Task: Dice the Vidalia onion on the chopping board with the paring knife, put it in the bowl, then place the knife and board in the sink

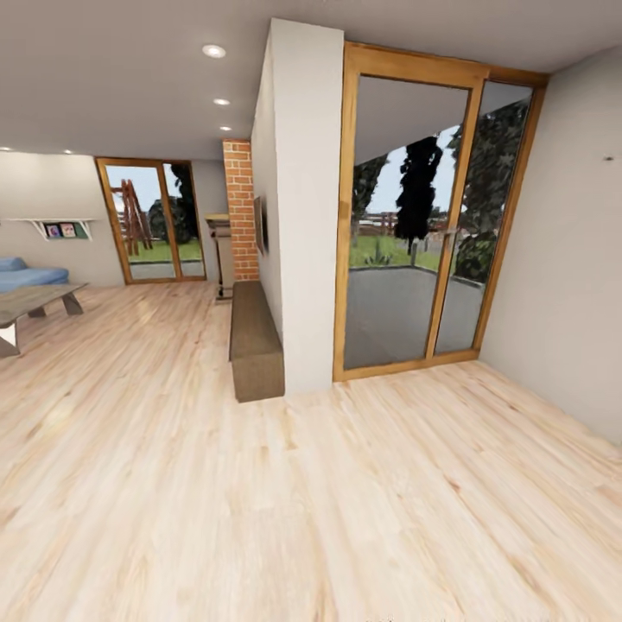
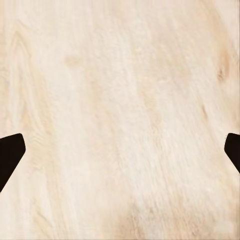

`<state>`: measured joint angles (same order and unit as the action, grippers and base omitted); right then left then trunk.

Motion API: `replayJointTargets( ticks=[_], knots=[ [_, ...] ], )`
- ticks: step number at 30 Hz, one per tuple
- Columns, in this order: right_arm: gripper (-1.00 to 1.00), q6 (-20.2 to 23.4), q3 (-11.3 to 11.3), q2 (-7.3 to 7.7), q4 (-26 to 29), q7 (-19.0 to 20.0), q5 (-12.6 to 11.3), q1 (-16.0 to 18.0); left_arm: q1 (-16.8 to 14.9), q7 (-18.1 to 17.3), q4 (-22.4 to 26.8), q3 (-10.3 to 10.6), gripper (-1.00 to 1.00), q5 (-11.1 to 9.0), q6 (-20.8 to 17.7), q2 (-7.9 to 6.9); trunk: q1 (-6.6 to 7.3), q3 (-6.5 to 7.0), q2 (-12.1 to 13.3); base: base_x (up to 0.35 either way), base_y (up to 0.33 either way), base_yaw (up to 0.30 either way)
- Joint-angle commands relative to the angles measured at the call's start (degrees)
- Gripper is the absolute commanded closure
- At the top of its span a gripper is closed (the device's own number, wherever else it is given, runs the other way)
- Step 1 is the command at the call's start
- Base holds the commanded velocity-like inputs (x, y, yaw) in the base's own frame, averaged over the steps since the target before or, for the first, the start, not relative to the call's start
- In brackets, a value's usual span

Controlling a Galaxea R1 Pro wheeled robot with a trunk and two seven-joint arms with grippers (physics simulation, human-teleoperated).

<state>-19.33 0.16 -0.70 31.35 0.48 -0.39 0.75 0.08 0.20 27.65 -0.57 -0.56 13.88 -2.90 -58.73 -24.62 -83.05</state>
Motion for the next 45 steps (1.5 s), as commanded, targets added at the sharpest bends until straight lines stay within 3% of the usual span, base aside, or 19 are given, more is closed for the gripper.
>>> replayJointTargets(
  ticks=[1,12,45],
  knots=[
    [-1.0,-0.19,0.01,-0.01,-0.05,0.05,-0.05,0.04,0.01,0.01,0.04,-0.04,-1.0,-0.05,0.14,0.0,0.0,-0.03,-0.03,0.0,0.0,-0.267],
    [-1.0,-0.27,-0.05,0.06,-0.06,0.05,-0.05,0.04,0.01,-0.02,-0.28,0.04,-1.0,0.03,0.17,0.0,0.0,0.25,-0.03,-0.073,-0.097,-0.267],
    [-1.0,-0.27,-0.08,0.11,-0.04,0.05,-0.05,0.04,0.01,-0.02,-0.36,0.04,-1.0,0.04,0.17,0.09,0.0,1.09,-0.03,-0.166,-0.274,-0.267]
  ],
)
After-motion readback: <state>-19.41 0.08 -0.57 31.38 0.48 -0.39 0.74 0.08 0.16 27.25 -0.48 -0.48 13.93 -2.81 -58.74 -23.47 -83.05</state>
